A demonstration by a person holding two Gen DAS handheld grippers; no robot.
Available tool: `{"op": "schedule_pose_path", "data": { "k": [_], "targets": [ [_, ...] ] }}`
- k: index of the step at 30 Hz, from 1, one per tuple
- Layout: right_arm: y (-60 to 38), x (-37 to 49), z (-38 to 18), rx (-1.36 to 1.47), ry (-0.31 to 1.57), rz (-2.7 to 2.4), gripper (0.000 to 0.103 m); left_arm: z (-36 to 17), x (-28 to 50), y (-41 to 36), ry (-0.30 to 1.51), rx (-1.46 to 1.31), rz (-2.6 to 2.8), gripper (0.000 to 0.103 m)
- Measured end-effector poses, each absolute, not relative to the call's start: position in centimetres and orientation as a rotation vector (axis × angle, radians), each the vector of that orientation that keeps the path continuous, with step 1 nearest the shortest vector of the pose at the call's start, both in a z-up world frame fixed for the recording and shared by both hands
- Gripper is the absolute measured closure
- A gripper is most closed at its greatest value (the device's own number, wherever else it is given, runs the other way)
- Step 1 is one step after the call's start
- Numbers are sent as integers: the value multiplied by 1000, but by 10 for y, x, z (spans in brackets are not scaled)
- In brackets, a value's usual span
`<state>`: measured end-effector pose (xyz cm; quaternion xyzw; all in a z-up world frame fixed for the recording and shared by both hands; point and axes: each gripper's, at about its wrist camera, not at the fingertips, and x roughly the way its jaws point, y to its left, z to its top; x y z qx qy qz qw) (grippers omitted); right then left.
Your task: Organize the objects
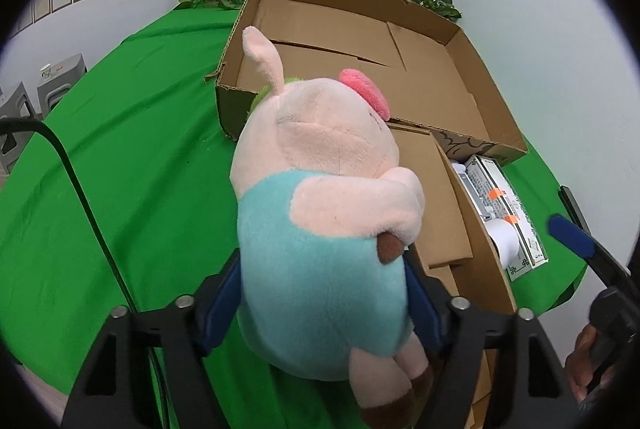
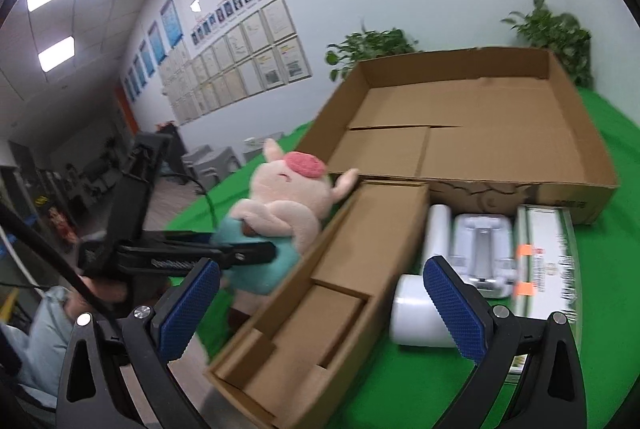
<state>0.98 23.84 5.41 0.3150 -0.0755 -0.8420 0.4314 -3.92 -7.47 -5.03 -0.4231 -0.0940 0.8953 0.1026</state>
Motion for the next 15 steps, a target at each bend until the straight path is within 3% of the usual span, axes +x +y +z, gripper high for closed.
{"op": "schedule_pose_path", "data": {
  "k": [7,15],
  "targets": [
    [175,-42,46,900,-321,-1849,0,-46,-18,-89,-311,-1233,2637,37],
    [95,-68,16,1115,-201,-1728,0,-54,2,-119,-447,-1188,2620,37]
  ]
}}
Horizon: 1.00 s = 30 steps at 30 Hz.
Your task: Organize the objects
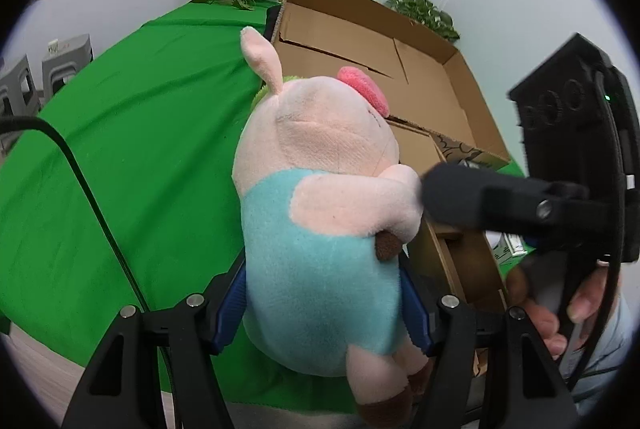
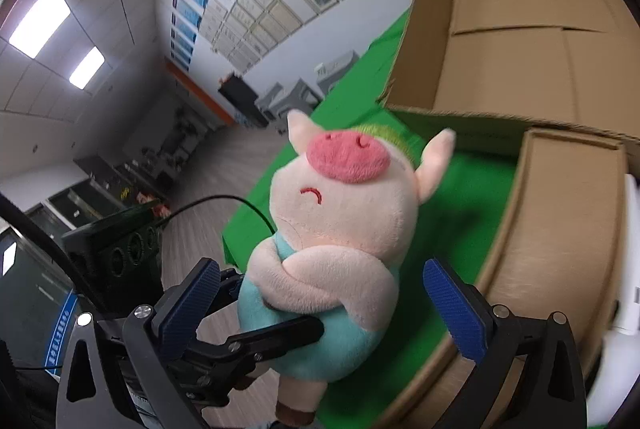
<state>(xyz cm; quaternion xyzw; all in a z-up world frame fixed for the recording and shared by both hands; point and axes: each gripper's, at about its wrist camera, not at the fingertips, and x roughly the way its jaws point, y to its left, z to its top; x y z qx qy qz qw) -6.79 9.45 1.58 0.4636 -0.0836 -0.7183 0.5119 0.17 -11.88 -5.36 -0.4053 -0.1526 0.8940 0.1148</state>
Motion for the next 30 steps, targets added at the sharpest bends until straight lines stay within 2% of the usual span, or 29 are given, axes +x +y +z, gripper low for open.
{"op": "schedule_pose_path", "data": {
  "k": [6,9,14,18,23,28,30],
  "targets": [
    [50,-81,-11,1207,-115,-1726,4,-55,2,-127,-488,-1156,2597,38],
    [35,-81,-17,1197,-46,-1779,10,-54,2,-124,-461,-1137,2613,38],
    [23,-79,-24,1163,-23,-1831,23,-53,3,-123,-448,-1120,2626,40],
    [27,-76,-9,1089,-51,-1862,29,-34,4,-116,-371,-1068,2662,41],
    [45,-76,72,856,-23,-1998,32,31,-14,-97,-232,-823,2706,41],
    [89,-84,189,601,3,-2153,32,105,-47,-78,-131,-540,2710,41],
    [114,-73,239,552,16,-2197,33,122,-64,-73,-143,-489,2689,41]
  ]
}}
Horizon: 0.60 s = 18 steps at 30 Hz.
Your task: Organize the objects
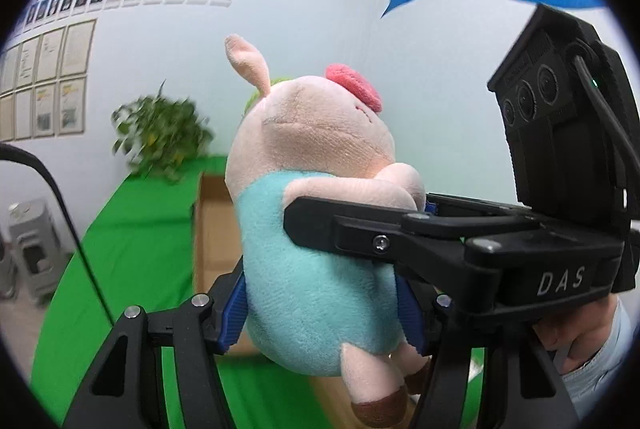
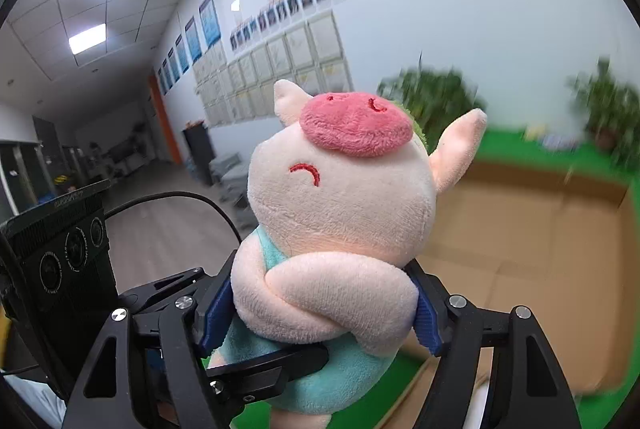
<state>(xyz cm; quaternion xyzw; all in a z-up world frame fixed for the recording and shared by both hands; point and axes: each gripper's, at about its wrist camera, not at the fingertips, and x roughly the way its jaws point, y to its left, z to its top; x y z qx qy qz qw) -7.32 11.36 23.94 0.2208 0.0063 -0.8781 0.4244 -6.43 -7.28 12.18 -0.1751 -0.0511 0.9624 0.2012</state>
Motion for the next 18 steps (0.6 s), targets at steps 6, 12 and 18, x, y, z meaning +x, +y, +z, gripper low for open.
{"op": "schedule_pose_path", "data": {
  "k": [6,12,18],
  "targets": [
    [140,-101,283,555,7,-2252,34,134,-106,-69,-169,-502,2646,41],
    [74,-191,217,692,13,-2235,35,97,-149,-90,-260,-679,2596,41],
    [37,-249,131,913,-18,-2146,35,40,-194,-115,-364,-905,2550,41]
  ]
}}
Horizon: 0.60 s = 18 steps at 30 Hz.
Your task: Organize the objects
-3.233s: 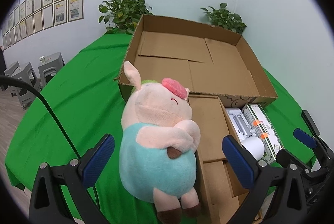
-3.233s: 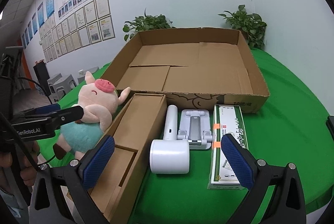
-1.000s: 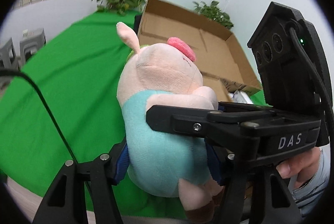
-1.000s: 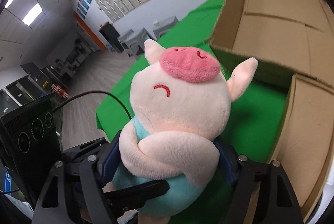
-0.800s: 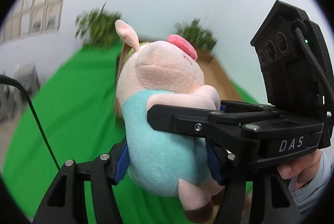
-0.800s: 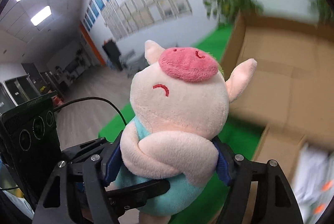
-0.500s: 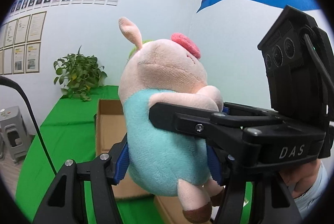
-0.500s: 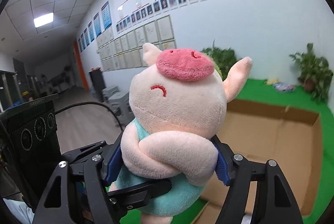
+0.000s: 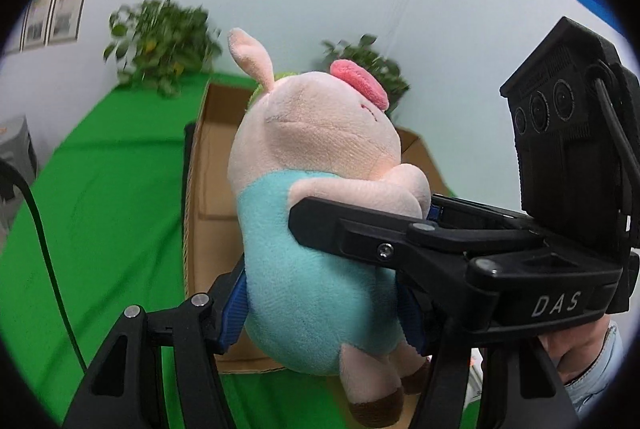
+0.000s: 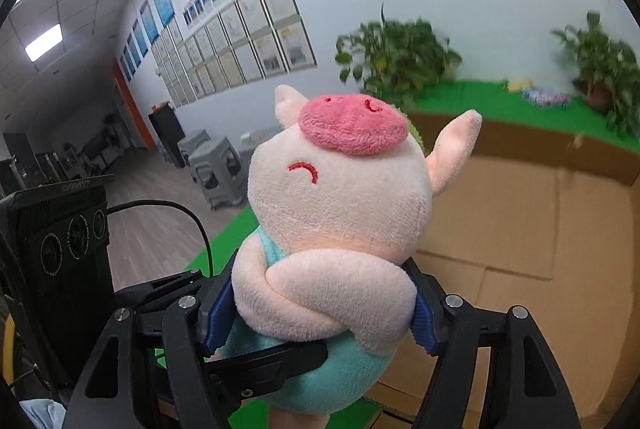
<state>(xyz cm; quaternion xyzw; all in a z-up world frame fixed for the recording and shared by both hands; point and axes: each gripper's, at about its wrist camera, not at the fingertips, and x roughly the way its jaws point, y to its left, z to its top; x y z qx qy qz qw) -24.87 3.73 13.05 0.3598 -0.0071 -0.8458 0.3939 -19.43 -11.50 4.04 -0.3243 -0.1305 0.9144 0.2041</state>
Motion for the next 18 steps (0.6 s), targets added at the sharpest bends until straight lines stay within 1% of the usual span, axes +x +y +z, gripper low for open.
{"op": "schedule_pose_path", "data": {
  "k": [4,5,8,9,14,16,18],
  "targets": [
    [10,-287,80,1024,-17,-2117,35,5,-210,-126,-423,-1018,2516,41],
    [3,-292,57,1039,-11,-2115,35,-3,-215,-127,-435,-1050,2505,40],
    [-16,-311,16,1100,-17,-2097,35,-18,-221,-132,-460,-1120,2493,37],
    [-14,-320,-7,1122,-23,-2094,35,-22,-230,-137,-463,-1137,2493,36],
    [-15,-332,-33,1172,-79,-2072,34,-24,-223,-137,-454,-1153,2521,36],
    [-17,-331,-37,1178,-54,-2089,33,-20,-218,-136,-441,-1155,2540,37],
    [-22,-332,-32,1189,21,-2151,33,-13,-210,-136,-407,-1108,2567,39]
  ]
}}
